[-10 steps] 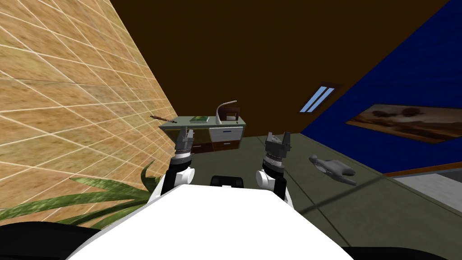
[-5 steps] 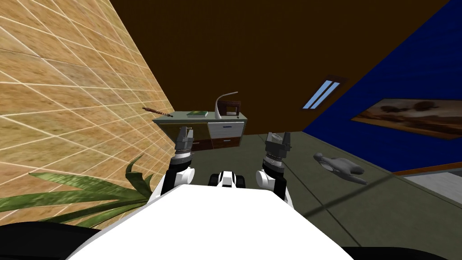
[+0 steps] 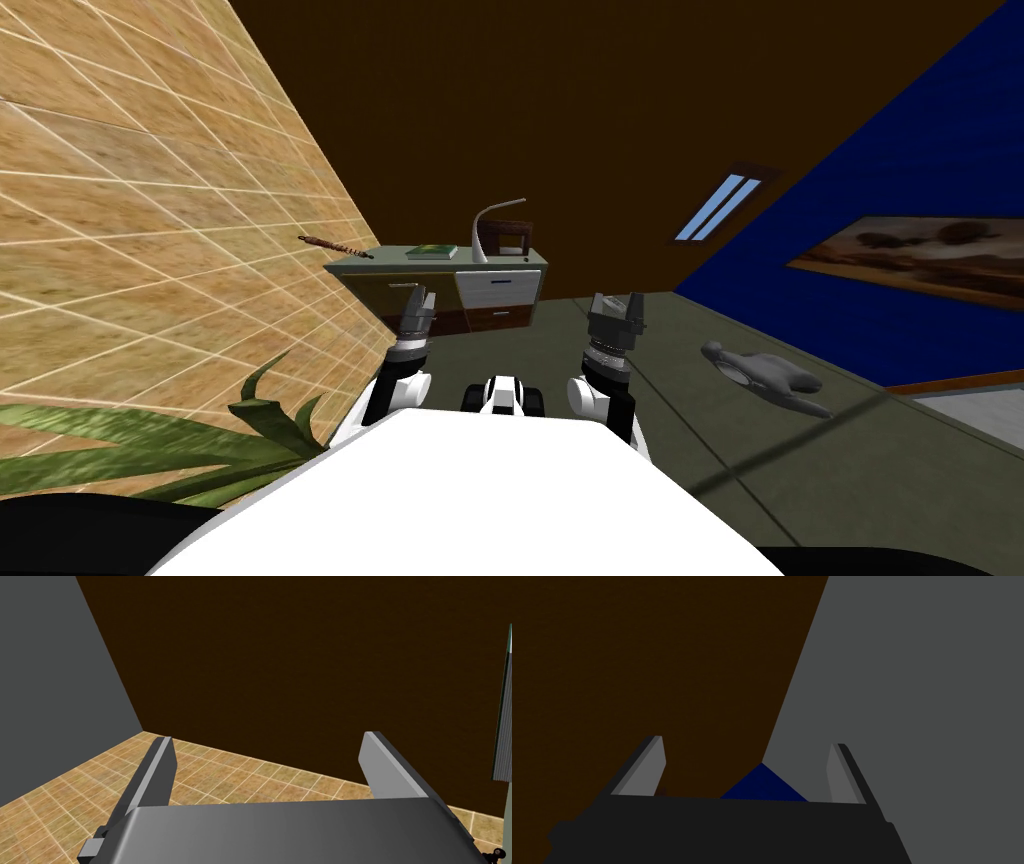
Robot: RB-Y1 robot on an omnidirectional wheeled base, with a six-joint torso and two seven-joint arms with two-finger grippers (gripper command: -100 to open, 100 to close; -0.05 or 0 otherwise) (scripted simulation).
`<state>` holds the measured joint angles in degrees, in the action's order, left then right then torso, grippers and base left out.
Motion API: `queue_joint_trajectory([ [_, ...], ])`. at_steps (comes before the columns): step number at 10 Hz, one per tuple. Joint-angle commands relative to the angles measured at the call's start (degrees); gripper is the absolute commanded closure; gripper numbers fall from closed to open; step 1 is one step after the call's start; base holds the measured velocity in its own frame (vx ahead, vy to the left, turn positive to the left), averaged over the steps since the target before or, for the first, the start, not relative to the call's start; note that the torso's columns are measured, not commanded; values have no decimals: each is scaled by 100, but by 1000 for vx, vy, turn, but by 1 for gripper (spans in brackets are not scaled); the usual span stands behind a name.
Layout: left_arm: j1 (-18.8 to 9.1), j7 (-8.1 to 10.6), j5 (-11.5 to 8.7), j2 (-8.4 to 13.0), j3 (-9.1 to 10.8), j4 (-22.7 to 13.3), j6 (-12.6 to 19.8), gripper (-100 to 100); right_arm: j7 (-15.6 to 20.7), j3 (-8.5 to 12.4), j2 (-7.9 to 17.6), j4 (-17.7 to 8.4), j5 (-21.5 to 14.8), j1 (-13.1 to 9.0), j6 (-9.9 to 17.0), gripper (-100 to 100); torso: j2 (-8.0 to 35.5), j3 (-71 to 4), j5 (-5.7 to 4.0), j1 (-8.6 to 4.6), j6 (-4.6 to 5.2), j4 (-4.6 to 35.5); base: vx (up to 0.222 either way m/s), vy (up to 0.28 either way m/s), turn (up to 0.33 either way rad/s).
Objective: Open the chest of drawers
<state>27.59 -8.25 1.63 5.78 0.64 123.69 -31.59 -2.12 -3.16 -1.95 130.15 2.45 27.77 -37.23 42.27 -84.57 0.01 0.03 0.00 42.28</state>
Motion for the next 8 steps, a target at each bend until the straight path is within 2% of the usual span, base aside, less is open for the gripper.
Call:
queue_joint_trajectory([
  [1,-119,3,-4,104,47,-319,8,-100,0,0,0,0,0,0,0,0,8,4,0,2,0,3,112,-43,2],
  [8,-455,-6,3,318,154,-1372,-47,-100,0,0,0,0,0,0,0,0,4,2,-5,-16,0,1,124,-53,4],
])
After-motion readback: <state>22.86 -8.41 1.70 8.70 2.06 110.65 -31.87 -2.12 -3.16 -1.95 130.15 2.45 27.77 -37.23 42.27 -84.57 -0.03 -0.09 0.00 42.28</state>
